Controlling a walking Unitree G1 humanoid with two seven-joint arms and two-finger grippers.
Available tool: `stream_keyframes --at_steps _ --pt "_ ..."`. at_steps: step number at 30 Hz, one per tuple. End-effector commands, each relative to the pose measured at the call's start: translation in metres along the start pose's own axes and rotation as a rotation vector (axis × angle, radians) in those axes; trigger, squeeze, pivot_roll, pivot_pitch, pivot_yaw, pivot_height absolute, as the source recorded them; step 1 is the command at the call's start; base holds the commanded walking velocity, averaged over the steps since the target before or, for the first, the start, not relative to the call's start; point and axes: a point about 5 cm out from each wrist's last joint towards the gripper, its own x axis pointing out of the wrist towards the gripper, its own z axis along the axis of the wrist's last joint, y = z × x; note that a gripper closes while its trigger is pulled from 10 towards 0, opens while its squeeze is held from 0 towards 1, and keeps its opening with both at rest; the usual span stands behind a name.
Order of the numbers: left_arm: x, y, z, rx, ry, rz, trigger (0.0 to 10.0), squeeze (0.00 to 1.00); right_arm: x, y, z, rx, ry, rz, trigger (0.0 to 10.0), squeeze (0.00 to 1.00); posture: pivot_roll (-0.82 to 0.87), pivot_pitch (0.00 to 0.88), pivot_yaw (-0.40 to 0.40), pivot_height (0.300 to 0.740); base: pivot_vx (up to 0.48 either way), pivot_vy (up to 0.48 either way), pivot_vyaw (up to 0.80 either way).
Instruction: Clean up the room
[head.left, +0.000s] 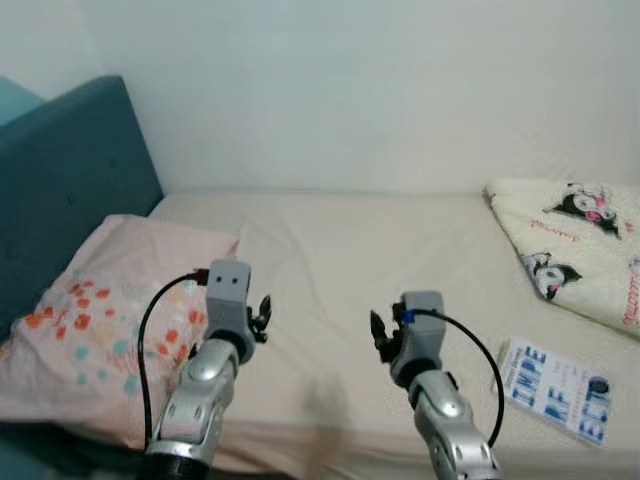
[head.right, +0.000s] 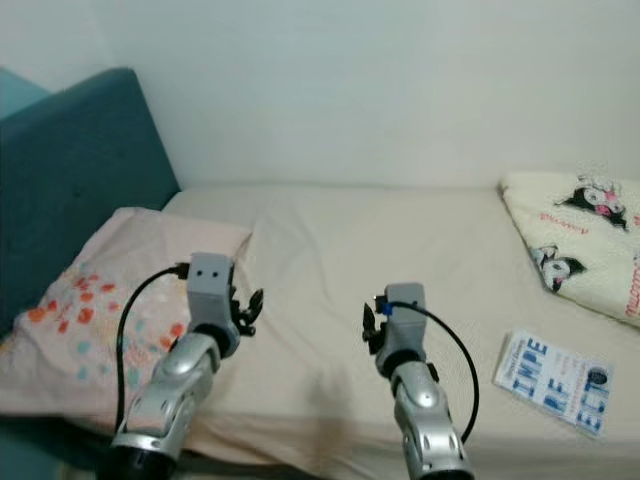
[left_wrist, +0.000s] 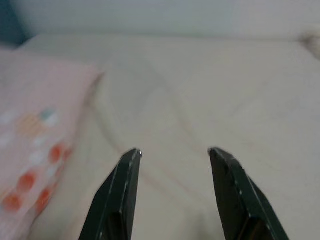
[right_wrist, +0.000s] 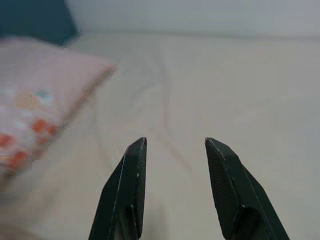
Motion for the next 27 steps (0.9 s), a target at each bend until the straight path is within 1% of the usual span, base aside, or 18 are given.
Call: stream_keyframes --at_steps 1,8,9,11,12,15,16,17,18,20,21,24,25,27 --pt "0.000 -0.003 0.001 0.003 0.000 -0.011 10.0 0.00 -0.002 -0.008 -0.002 0.001 0.005 -0.028 10.0 0.00 0.02 0.000 -0.006 0.740 0.000 -0.480 0.00" --pt "0.000 -0.003 0.000 0.008 0.009 -0.018 10.0 0.00 -0.002 -0.007 -0.003 -0.010 0.010 -0.019 10.0 0.00 0.02 0.000 0.001 0.740 0.000 -0.480 0.00" --pt "0.000 -0.003 -0.001 0.001 0.017 -0.017 10.0 0.00 0.000 -0.007 -0.003 -0.012 0.016 -0.023 10.0 0.00 0.00 0.000 0.018 0.740 0.000 -0.480 0.00" --pt "0.002 -0.004 -0.003 0.000 0.031 -0.016 10.0 0.00 0.001 -0.007 -0.002 -0.012 0.019 -0.025 10.0 0.00 0.00 0.000 0.024 0.740 0.000 -0.480 0.00" --pt "0.004 -0.008 -0.003 0.017 0.039 -0.033 10.0 0.00 0.006 -0.007 0.004 -0.028 0.012 -0.013 10.0 0.00 0.00 0.018 0.029 0.740 0.000 -0.480 0.00" --pt "0.004 -0.010 -0.002 0.006 0.042 -0.045 10.0 0.00 0.009 -0.008 0.009 -0.028 -0.001 -0.012 10.0 0.00 -0.01 0.023 0.042 0.740 0.000 -0.480 0.00" --pt "0.005 -0.009 -0.001 0.025 0.043 -0.048 10.0 0.00 0.013 -0.009 0.015 -0.045 -0.010 -0.005 10.0 0.00 -0.01 0.027 0.042 0.740 0.000 -0.480 0.00" --pt "0.005 -0.009 -0.001 0.025 0.043 -0.048 10.0 0.00 0.013 -0.009 0.015 -0.045 -0.010 -0.005 10.0 0.00 -0.01 0.027 0.042 0.740 0.000 -0.480 0.00" --pt "0.007 -0.007 0.001 0.020 0.042 -0.038 10.0 0.00 0.016 -0.013 0.020 -0.039 -0.023 -0.019 10.0 0.00 -0.01 0.068 0.040 0.740 0.000 -0.480 0.00" --pt "0.007 -0.006 0.001 0.006 0.045 -0.029 10.0 0.00 0.017 -0.014 0.021 -0.030 -0.027 -0.028 10.0 0.00 -0.01 0.068 0.040 0.740 0.000 -0.480 0.00" --pt "0.008 -0.004 0.001 0.015 0.047 -0.025 10.0 0.00 0.017 -0.015 0.022 -0.015 -0.027 -0.036 10.0 0.00 -0.01 0.043 0.040 0.740 0.000 -0.480 0.00" --pt "0.011 -0.002 0.005 0.018 0.036 -0.020 10.0 0.00 0.018 -0.016 0.023 -0.018 -0.030 -0.033 10.0 0.00 -0.01 0.049 0.037 0.740 0.000 -0.480 0.00" --pt "0.012 0.001 0.006 0.011 0.036 -0.008 10.0 0.00 0.018 -0.016 0.023 0.002 -0.027 -0.044 10.0 0.00 0.00 0.089 0.030 0.740 0.000 -0.480 0.00" --pt "0.011 0.002 0.006 0.011 0.038 -0.004 10.0 0.00 0.017 -0.015 0.022 0.010 -0.024 -0.045 10.0 0.00 0.00 0.087 0.032 0.740 0.000 -0.480 0.00"
